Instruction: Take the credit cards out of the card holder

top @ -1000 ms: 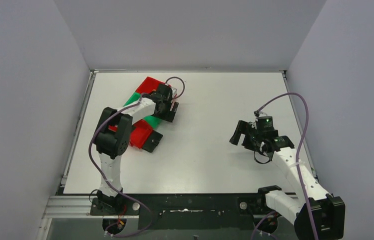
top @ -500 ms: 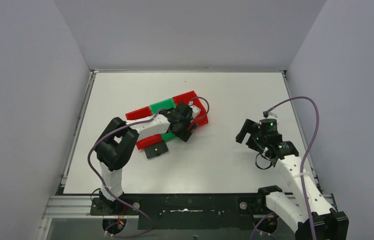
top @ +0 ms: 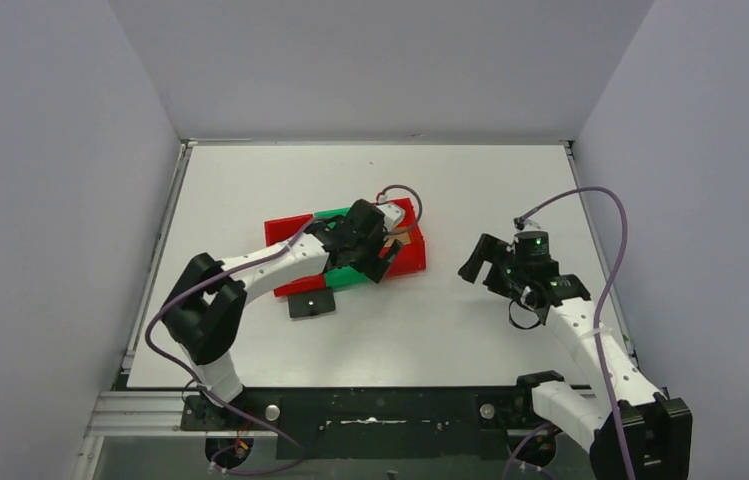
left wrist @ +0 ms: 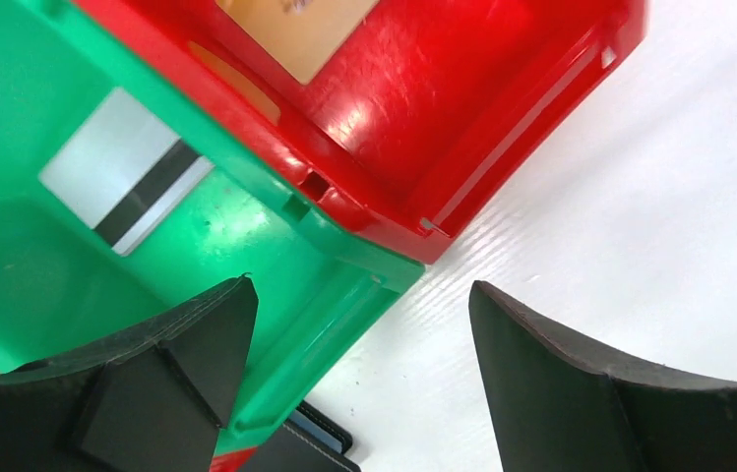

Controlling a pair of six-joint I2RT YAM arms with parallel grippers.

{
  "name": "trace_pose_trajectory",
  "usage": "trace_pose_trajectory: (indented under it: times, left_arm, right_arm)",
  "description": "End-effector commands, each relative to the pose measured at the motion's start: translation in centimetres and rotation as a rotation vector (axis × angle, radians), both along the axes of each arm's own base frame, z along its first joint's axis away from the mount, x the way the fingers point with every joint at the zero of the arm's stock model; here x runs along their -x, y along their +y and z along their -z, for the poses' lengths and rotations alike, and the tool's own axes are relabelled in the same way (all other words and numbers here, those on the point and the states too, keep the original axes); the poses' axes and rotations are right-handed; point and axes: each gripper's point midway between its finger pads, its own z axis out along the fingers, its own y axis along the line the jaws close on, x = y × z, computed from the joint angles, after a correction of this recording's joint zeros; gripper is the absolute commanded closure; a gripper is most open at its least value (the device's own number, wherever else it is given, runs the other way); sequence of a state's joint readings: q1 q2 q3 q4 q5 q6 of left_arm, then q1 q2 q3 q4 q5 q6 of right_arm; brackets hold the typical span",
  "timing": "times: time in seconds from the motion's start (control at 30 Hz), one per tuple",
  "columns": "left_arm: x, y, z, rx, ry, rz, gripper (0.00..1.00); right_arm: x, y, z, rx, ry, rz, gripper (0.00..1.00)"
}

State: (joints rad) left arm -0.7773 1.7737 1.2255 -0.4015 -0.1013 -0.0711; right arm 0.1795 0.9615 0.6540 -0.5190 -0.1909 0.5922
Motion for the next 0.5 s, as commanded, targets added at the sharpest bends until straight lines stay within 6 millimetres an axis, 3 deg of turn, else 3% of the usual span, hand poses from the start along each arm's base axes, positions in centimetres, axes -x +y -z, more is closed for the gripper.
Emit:
trace_pose_trajectory:
  times: [0.0, 0.13, 0.27, 0.37, 0.47]
  left_arm:
    - [-2.2, -0.9, -8.4, 0.187, -0.161, -0.118, 0.19]
    - [-2.0, 3.0, -10.5, 0.264, -0.192, -0.334, 0.16]
    - [0.9, 9.1, -8.7, 0.300, -0.089, -0.579, 0.15]
    - [3.8, 11.5, -7.6, 0.370, -0.022, -0.644, 0.16]
    - [6.7, 14.0, -6.4, 0.379, 0.028, -0.748, 0.16]
  right_arm:
    - [-2.0, 3.3, -2.0, -0.111, -0.090, -0.132, 0.02]
    - [-2.8, 5.1, -1.4, -0.128, -0.066, -0.164, 0.02]
    - [-3.5, 7.6, -0.7, -0.116, -0.048, -0.181, 0.02]
    - [-3.9, 9.2, 0.1, -0.074, -0.021, -0.147, 0.01]
    - [-3.8, 12.1, 0.2, -0.100, -0.043, -0.168, 0.01]
